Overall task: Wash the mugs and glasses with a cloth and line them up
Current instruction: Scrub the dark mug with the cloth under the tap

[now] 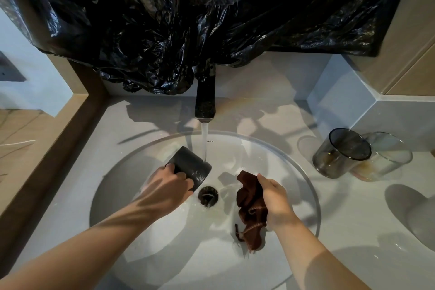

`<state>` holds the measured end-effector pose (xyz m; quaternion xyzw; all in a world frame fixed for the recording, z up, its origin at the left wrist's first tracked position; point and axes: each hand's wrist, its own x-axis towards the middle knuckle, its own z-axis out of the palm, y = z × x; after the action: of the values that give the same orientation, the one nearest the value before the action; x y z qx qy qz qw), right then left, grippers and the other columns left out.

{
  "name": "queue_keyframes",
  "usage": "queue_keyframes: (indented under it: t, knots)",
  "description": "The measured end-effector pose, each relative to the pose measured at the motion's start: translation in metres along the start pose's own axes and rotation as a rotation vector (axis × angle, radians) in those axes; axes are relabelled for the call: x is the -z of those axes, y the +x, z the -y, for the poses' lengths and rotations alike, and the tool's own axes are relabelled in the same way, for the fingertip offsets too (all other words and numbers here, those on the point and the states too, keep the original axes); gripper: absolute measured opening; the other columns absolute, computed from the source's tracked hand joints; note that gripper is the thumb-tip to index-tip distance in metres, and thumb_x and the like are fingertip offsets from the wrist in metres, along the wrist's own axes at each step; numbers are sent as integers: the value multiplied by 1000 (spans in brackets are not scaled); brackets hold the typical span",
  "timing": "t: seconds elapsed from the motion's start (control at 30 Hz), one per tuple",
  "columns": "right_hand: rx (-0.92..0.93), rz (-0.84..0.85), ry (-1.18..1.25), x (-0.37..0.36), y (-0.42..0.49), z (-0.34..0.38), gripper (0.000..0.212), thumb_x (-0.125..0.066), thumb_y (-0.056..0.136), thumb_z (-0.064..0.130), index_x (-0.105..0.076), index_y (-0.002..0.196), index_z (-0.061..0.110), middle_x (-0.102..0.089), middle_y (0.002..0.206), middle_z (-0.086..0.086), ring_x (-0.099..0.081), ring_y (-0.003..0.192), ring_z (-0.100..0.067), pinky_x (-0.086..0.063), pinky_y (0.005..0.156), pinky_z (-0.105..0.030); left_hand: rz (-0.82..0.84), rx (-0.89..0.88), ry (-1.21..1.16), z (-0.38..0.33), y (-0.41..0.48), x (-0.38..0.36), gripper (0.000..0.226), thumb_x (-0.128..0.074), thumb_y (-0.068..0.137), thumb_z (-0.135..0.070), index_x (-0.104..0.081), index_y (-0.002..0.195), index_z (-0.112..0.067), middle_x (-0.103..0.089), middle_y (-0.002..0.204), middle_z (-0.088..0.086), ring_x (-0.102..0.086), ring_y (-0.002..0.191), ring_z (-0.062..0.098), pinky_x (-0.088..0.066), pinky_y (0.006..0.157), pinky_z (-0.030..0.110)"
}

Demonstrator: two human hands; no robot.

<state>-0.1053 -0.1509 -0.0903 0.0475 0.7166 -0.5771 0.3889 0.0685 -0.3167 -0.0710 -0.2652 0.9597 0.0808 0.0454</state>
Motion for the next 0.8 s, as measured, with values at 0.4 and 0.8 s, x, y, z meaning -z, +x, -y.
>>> queue_keyframes:
  t: [0.4, 0.8]
  knots:
    - [4, 32, 44, 1, 4, -4, 41, -56, 91, 37, -64, 105, -1, -65, 95, -35, -65, 73, -43, -54, 67, -50, 201, 1046, -1718, -27, 13, 19, 38, -38, 101, -32, -41, 66, -14, -38, 57, 3, -43, 56, 23, -46, 60, 34]
    - [321, 158, 27, -36, -25, 13, 18, -55, 96, 19, -47, 82, 10, -53, 71, -11, -55, 55, -18, -45, 43, -20, 218, 1034, -1949, -25, 13, 17, 42, -35, 98, -33, -35, 59, -19, -28, 42, -3, -27, 53, 17, -30, 57, 24]
